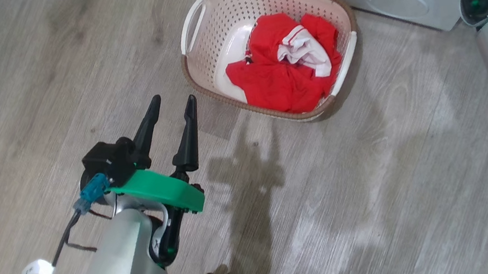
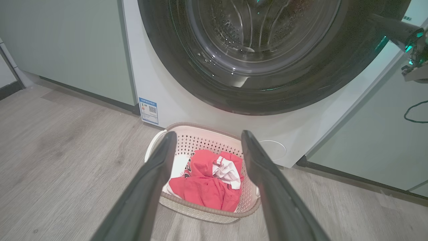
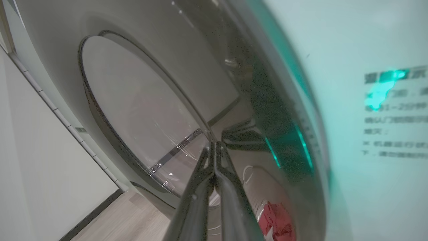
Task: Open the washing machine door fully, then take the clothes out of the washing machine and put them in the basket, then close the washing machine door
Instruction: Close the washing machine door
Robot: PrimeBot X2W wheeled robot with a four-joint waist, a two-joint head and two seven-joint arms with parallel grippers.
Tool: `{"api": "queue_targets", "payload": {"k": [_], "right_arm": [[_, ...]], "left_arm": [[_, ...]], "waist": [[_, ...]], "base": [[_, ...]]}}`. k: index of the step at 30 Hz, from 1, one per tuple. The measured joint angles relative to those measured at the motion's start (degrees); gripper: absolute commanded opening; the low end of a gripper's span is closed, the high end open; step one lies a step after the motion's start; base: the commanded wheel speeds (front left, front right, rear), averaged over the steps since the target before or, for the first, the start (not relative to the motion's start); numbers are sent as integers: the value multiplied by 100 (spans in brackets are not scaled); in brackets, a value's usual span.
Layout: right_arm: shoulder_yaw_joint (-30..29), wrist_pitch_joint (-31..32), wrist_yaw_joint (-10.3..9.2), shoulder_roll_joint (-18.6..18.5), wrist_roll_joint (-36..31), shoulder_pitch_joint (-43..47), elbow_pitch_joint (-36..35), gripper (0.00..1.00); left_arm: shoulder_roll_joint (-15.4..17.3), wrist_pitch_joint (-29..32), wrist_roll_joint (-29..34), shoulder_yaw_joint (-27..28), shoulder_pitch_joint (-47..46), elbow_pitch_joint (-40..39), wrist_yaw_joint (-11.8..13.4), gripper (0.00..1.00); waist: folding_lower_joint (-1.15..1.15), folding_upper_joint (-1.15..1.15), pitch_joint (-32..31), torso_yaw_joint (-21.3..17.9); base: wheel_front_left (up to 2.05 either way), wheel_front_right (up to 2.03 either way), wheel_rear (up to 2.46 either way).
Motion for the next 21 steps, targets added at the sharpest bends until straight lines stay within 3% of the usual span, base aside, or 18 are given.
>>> {"api": "queue_targets", "payload": {"k": [6, 14, 15, 16, 17, 18, 19, 21], "right_arm": [[24, -3, -59, 19, 116, 419, -450, 0], [52, -7, -59, 309, 361, 2090, -1200, 0], [15, -7, -59, 319, 357, 2263, -1270, 8], [-45, -7, -59, 332, 322, 2432, -1341, 36], [-93, -7, -59, 357, 292, 2588, -1414, 53], [-146, -7, -59, 394, 272, 2742, -1484, 89], [-194, -7, -59, 426, 236, 2911, -1568, 100], [-358, -7, -59, 554, 97, 3403, -1794, 100]], "left_arm": [[-9, 0, 18, 186, 27, 111, -1, 100], [74, -5, 467, 602, 294, 350, 0, 100], [140, -5, 472, 623, 327, 381, 0, 100], [211, -5, 472, 655, 356, 427, -1, 100], [278, -5, 472, 705, 386, 477, -1, 100], [352, -5, 472, 759, 411, 533, -1, 100], [432, -5, 472, 800, 429, 584, -1, 100], [628, -5, 469, 957, 521, 710, 0, 100]], "waist": [[0, 0, -306, -89], [0, 0, -1014, -421], [0, 0, -1109, -484], [0, 0, -1207, -552], [0, 0, -1303, -621], [0, 0, -1397, -695], [0, 0, -1497, -776], [0, 0, -1774, -1040]], "base": [[0, 0, 0], [0, 0, 0], [0, 0, 0], [0, 0, 0], [0, 0, 0], [0, 0, 0], [0, 0, 0], [0, 0, 0]]}}
